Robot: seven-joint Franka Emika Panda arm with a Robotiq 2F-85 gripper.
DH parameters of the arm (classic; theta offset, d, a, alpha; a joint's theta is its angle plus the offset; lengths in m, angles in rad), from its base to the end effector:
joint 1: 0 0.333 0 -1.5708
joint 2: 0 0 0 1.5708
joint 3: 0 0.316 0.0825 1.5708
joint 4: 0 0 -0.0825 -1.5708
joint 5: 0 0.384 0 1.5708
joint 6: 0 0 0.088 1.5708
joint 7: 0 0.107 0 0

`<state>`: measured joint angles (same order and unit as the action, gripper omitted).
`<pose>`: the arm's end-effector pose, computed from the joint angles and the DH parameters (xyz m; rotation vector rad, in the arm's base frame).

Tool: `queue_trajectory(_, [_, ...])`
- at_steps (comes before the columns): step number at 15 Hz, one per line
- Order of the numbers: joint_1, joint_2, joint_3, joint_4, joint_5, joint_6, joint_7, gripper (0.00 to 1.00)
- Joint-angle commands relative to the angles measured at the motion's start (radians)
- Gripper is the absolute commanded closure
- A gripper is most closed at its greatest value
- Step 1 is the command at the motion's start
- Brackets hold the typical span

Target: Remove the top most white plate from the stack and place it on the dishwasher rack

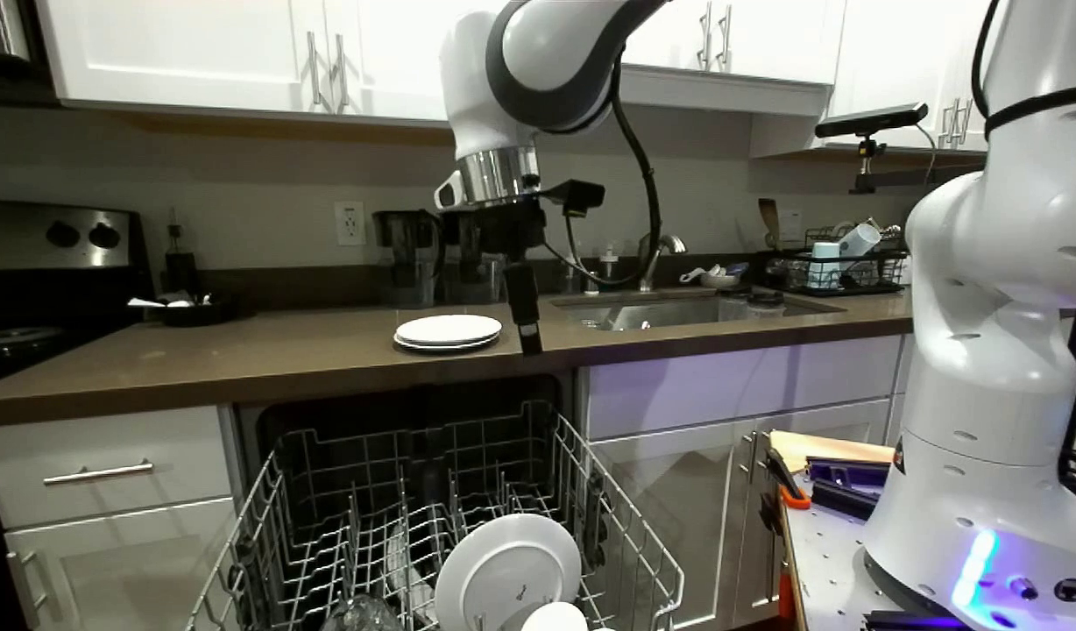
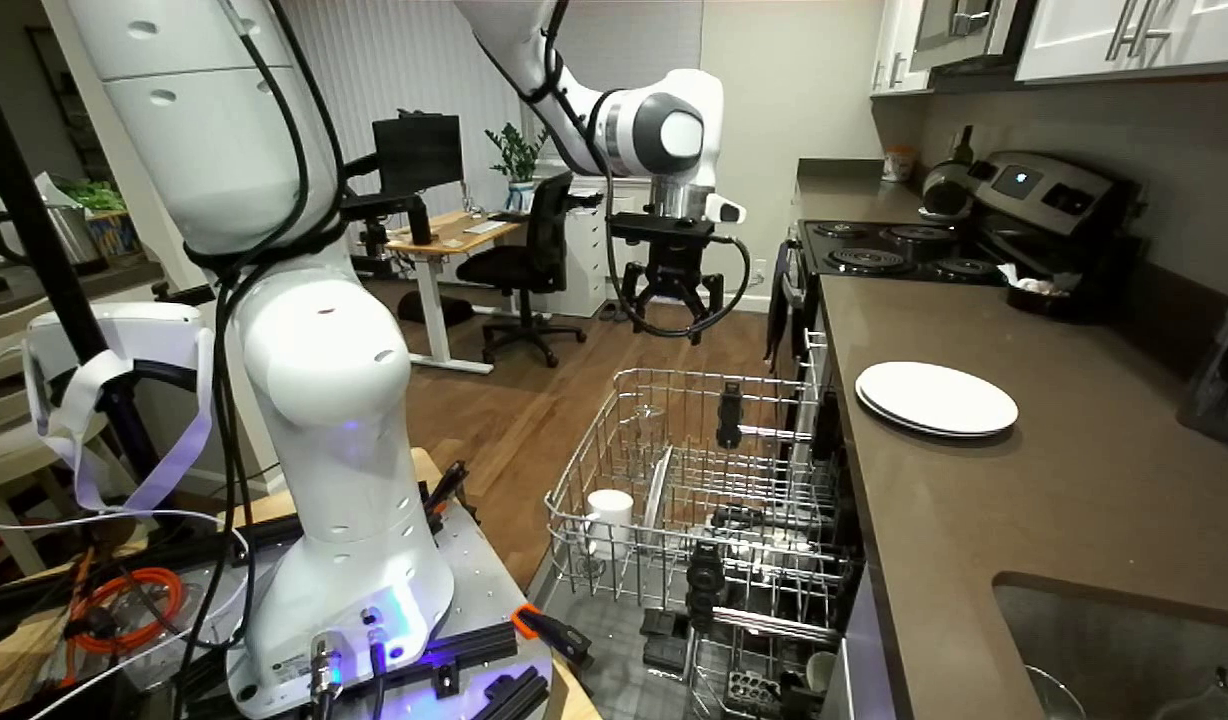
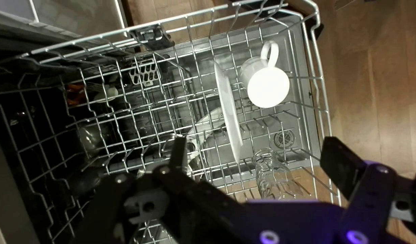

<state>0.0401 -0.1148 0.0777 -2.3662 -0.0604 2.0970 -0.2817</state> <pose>0.4638 0.0520 0.3595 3.0142 0.6625 -0.2461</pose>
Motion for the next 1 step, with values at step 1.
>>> queue_trajectory(1, [0.012, -0.011, -0.012, -0.006, 0.0, -0.003, 0.003, 0.0])
